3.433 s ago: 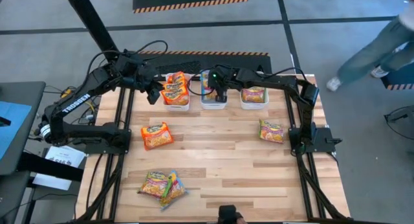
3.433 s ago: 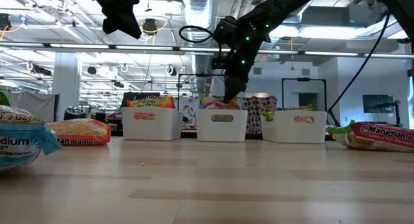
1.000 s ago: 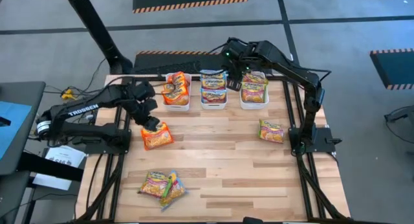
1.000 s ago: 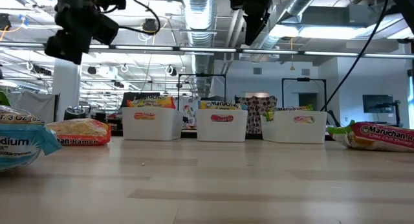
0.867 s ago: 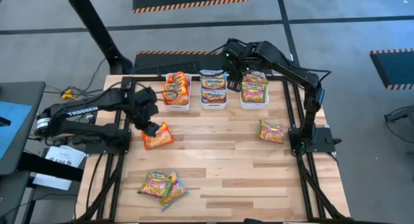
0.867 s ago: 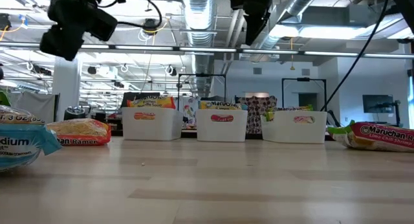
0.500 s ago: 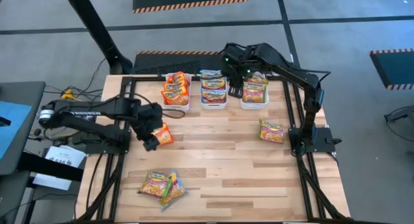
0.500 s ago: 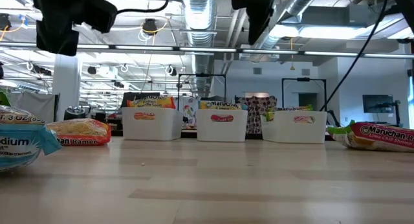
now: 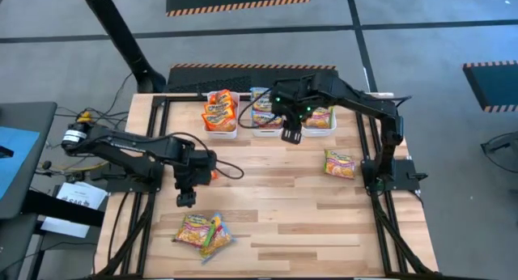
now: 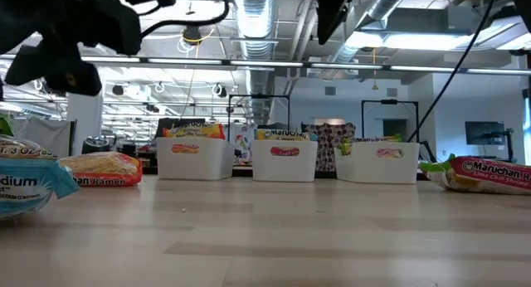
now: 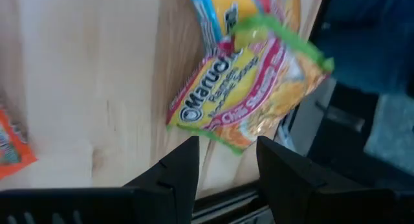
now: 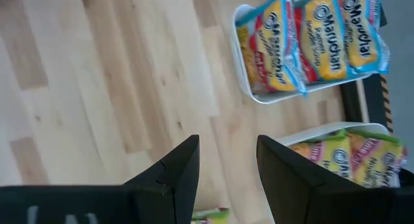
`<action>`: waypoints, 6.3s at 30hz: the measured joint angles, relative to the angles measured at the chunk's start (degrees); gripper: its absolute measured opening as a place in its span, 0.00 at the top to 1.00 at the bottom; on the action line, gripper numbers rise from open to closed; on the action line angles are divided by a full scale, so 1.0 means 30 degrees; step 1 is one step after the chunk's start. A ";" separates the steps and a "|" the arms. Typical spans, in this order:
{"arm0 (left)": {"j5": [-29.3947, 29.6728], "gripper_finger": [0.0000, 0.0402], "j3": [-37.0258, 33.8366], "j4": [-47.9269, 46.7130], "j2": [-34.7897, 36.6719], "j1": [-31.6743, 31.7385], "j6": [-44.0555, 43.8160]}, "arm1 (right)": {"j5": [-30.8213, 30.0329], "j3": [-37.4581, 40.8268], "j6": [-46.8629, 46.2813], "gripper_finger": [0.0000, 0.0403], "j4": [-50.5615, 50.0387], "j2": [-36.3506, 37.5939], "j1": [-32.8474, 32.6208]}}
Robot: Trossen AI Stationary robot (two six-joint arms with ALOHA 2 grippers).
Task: Sort Maruchan noodles
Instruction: Put the green noodle pack into the right white bin
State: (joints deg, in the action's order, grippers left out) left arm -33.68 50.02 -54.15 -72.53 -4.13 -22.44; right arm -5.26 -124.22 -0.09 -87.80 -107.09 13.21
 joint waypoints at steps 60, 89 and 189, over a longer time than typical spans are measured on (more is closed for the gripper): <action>-0.1202 0.87 -0.3965 1.0519 -0.5959 -0.4289 0.1379 | -0.1262 0.0007 -1.0548 0.57 0.2647 -0.0015 -0.5527; 0.0392 1.00 -0.3979 1.0169 0.0153 -0.3802 0.0308 | -0.0028 0.0007 -1.0668 0.65 0.2728 -0.0015 -0.5587; 0.1252 0.59 -0.3943 0.9542 -0.0539 -0.1994 0.3954 | 0.9245 0.1231 -1.5314 0.59 1.6701 -0.6324 -0.9638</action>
State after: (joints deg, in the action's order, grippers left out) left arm -29.92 38.20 -25.52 -74.15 -10.11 -10.58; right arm 22.48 -120.53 -46.04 -37.69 -126.06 -15.70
